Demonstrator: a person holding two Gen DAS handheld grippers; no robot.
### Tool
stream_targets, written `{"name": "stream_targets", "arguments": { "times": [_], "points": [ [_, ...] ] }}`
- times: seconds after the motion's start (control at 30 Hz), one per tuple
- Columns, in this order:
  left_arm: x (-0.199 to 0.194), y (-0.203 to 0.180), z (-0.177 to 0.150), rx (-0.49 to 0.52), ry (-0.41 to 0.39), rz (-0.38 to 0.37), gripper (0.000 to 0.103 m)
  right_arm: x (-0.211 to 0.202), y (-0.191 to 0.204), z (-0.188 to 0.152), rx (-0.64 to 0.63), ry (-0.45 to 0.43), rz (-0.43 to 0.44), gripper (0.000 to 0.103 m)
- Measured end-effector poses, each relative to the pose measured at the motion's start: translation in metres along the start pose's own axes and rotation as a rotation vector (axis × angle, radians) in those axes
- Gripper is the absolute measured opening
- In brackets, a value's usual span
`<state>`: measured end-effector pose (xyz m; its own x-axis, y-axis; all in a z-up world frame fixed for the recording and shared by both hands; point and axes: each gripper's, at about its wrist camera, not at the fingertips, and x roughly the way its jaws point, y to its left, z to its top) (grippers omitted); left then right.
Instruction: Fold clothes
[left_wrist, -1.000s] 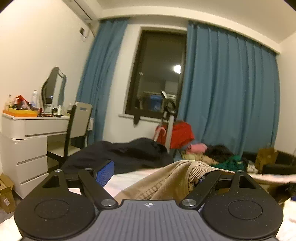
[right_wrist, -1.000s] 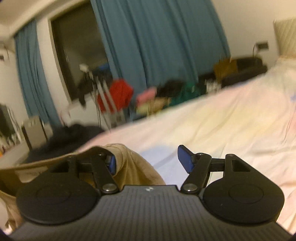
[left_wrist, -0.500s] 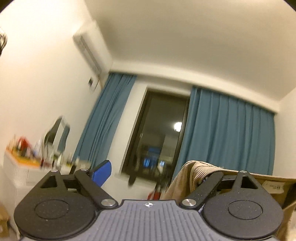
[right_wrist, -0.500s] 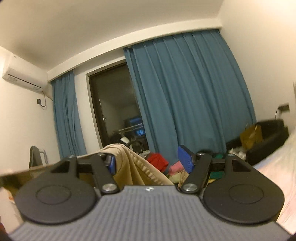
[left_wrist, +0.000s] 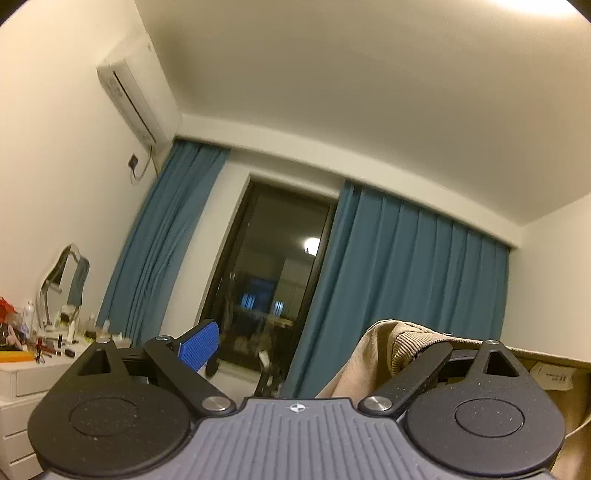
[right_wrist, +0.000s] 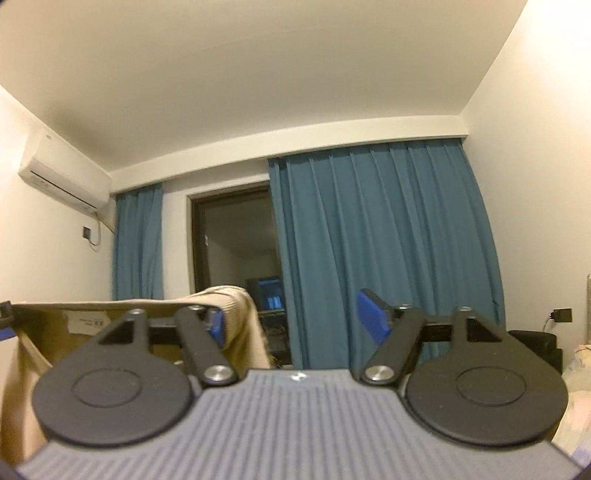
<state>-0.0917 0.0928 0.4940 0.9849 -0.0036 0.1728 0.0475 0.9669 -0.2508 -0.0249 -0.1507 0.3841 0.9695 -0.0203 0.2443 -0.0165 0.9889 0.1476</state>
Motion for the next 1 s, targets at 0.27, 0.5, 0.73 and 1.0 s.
{"name": "stream_targets", "arguments": {
  "times": [0.27, 0.5, 0.73, 1.0],
  "points": [
    [0.142, 0.017, -0.106, -0.003, 0.201, 0.032, 0.097, 0.106, -0.031, -0.098, 0.007, 0.192, -0.037, 0.081],
    [0.304, 0.032, -0.26, 0.045, 0.313, 0.117, 0.097, 0.243, -0.054, -0.235, 0.0, 0.332, -0.102, 0.081],
    [0.453, 0.057, -0.446, 0.127, 0.497, 0.172, 0.097, 0.368, -0.09, -0.412, -0.027, 0.511, -0.172, 0.08],
    [0.546, 0.069, -0.607, 0.327, 0.849, 0.192, 0.094, 0.446, -0.097, -0.569, -0.221, 0.873, -0.11, 0.079]
  ]
}}
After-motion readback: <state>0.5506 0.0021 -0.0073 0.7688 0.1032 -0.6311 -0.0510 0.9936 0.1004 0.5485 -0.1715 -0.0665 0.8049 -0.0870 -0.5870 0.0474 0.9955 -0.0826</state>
